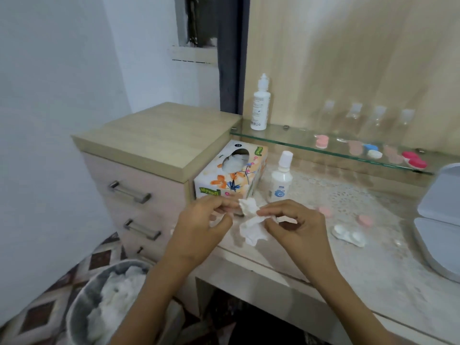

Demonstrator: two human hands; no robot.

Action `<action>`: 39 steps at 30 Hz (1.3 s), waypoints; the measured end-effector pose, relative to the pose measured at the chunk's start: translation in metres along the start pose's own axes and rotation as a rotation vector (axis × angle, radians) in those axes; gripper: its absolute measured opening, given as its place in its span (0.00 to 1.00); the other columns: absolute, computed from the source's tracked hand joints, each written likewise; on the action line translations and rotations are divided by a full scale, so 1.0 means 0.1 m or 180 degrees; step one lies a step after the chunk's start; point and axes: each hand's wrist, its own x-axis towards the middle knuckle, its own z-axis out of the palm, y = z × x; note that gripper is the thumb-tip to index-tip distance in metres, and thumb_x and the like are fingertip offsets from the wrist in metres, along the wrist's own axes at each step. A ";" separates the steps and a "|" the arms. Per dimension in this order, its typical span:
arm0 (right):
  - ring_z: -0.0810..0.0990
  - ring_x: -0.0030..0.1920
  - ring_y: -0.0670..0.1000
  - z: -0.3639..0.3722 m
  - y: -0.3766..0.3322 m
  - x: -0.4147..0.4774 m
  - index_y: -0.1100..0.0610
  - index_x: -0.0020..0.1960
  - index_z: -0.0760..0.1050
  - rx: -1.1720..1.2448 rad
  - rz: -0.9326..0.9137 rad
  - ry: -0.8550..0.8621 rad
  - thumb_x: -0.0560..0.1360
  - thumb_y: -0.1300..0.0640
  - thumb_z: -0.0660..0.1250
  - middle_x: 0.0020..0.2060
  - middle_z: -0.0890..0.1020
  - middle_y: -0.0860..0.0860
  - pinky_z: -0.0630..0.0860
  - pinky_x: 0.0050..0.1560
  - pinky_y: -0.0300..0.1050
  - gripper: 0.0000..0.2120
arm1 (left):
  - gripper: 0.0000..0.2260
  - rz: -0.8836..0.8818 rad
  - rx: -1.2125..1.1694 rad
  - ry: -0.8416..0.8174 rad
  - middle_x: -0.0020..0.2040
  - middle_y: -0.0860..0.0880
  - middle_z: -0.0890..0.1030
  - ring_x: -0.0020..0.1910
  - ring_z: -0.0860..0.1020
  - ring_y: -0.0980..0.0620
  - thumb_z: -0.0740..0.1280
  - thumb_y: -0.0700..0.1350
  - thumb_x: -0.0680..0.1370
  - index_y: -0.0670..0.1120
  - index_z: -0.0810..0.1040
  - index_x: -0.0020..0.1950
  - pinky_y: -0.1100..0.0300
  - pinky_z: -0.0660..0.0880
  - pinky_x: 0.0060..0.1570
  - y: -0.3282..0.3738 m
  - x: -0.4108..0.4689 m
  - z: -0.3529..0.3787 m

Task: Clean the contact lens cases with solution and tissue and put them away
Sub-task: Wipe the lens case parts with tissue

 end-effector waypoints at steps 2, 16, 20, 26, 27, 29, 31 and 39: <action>0.82 0.45 0.42 0.27 -0.04 0.01 0.54 0.41 0.85 0.0066 0.0032 -0.0168 0.67 0.75 0.69 0.40 0.85 0.44 0.78 0.38 0.37 0.16 | 0.11 -0.0079 0.0117 0.0170 0.48 0.58 0.82 0.46 0.79 0.61 0.65 0.44 0.70 0.50 0.83 0.50 0.59 0.78 0.46 -0.15 -0.08 -0.22; 0.80 0.38 0.43 2.30 0.02 -0.25 0.53 0.42 0.84 -0.0050 0.0231 -0.1299 0.68 0.68 0.72 0.39 0.84 0.47 0.76 0.40 0.34 0.11 | 0.09 -0.1331 0.0696 0.0556 0.48 0.51 0.83 0.46 0.80 0.55 0.67 0.39 0.74 0.47 0.82 0.52 0.57 0.77 0.52 -1.46 -1.02 -1.41; 0.78 0.34 0.42 2.80 0.35 -0.41 0.56 0.45 0.84 -0.0420 0.0555 -0.1549 0.71 0.66 0.70 0.40 0.84 0.50 0.73 0.37 0.30 0.08 | 0.09 -0.1654 0.0811 0.0459 0.50 0.51 0.82 0.46 0.78 0.56 0.66 0.39 0.75 0.45 0.81 0.54 0.69 0.69 0.48 -1.81 -1.27 -1.47; 0.78 0.36 0.44 3.23 0.75 -0.68 0.63 0.55 0.81 -0.1029 0.0962 -0.2047 0.74 0.69 0.62 0.49 0.84 0.58 0.69 0.33 0.24 0.14 | 0.10 -0.2084 0.0888 0.0180 0.49 0.49 0.82 0.49 0.79 0.52 0.64 0.38 0.76 0.47 0.81 0.53 0.62 0.73 0.46 -2.28 -1.54 -1.40; 0.81 0.45 0.49 3.28 0.81 -0.72 0.64 0.57 0.80 -0.1074 0.1012 -0.2109 0.73 0.70 0.61 0.53 0.83 0.58 0.72 0.40 0.26 0.15 | 0.10 -0.2148 0.0890 0.0136 0.49 0.49 0.83 0.50 0.79 0.51 0.63 0.38 0.76 0.47 0.81 0.53 0.59 0.74 0.48 -2.34 -1.57 -1.38; 0.78 0.60 0.54 3.37 0.97 -0.80 0.63 0.62 0.77 -0.1234 0.1140 -0.2328 0.73 0.70 0.60 0.60 0.79 0.57 0.73 0.55 0.37 0.19 | 0.12 -0.2257 0.0896 0.0019 0.51 0.49 0.82 0.52 0.79 0.50 0.63 0.37 0.76 0.48 0.81 0.54 0.59 0.74 0.50 -2.42 -1.62 -1.33; 0.72 0.66 0.55 3.43 1.15 -0.88 0.61 0.66 0.73 -0.1190 0.1331 -0.2666 0.73 0.72 0.57 0.66 0.74 0.57 0.69 0.61 0.39 0.23 | 0.13 -0.2316 0.0901 -0.0036 0.54 0.49 0.82 0.54 0.78 0.52 0.62 0.36 0.75 0.47 0.80 0.55 0.64 0.71 0.49 -2.49 -1.67 -1.29; 0.71 0.68 0.52 3.31 1.40 -0.90 0.62 0.71 0.64 0.0114 0.2264 -0.2550 0.70 0.82 0.46 0.67 0.72 0.58 0.63 0.29 0.33 0.34 | 0.13 -0.2488 0.0813 -0.0079 0.55 0.51 0.81 0.56 0.77 0.55 0.61 0.36 0.77 0.48 0.80 0.56 0.69 0.66 0.44 -2.59 -1.78 -1.25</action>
